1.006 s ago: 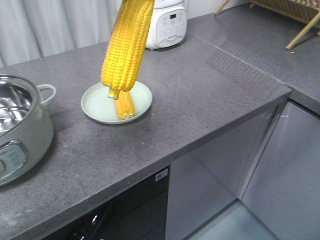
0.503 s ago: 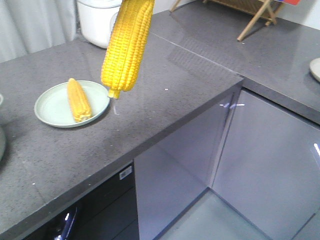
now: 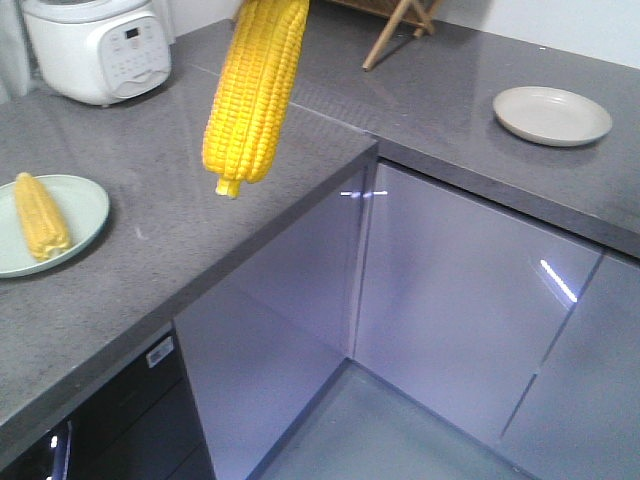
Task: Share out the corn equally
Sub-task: 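Turn the base away from the pot holding a cob in each gripper, then drive toward the counter with the empty beige and green plates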
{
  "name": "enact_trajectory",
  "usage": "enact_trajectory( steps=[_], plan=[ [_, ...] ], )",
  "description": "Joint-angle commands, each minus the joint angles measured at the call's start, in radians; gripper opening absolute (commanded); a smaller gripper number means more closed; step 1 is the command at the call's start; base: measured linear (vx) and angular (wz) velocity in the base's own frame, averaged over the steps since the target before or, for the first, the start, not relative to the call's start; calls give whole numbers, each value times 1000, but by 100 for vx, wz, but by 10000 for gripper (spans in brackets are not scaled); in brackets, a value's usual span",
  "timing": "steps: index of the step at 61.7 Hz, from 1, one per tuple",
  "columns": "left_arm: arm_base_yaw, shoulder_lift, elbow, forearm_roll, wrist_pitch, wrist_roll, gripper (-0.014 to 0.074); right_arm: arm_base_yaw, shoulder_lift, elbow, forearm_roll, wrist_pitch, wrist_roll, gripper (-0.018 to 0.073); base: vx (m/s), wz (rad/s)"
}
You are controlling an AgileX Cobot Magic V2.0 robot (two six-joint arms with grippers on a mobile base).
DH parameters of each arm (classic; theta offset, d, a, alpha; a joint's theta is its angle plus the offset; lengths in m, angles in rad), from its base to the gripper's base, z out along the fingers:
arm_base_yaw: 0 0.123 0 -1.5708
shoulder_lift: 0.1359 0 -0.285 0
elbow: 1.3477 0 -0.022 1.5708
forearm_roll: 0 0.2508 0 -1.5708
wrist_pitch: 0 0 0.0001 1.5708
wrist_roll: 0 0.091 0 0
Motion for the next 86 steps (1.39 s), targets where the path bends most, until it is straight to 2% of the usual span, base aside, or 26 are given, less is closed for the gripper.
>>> enact_trajectory(
  steps=[1,86],
  plan=[
    [-4,-49,-22,-31,-27,-6,-6,-5,-26,-16,31,0,1,-6,-3,-33],
    [-4,-49,-22,-31,-27,-6,-6,-5,-26,-16,31,0,1,-6,-4,-33]
  ],
)
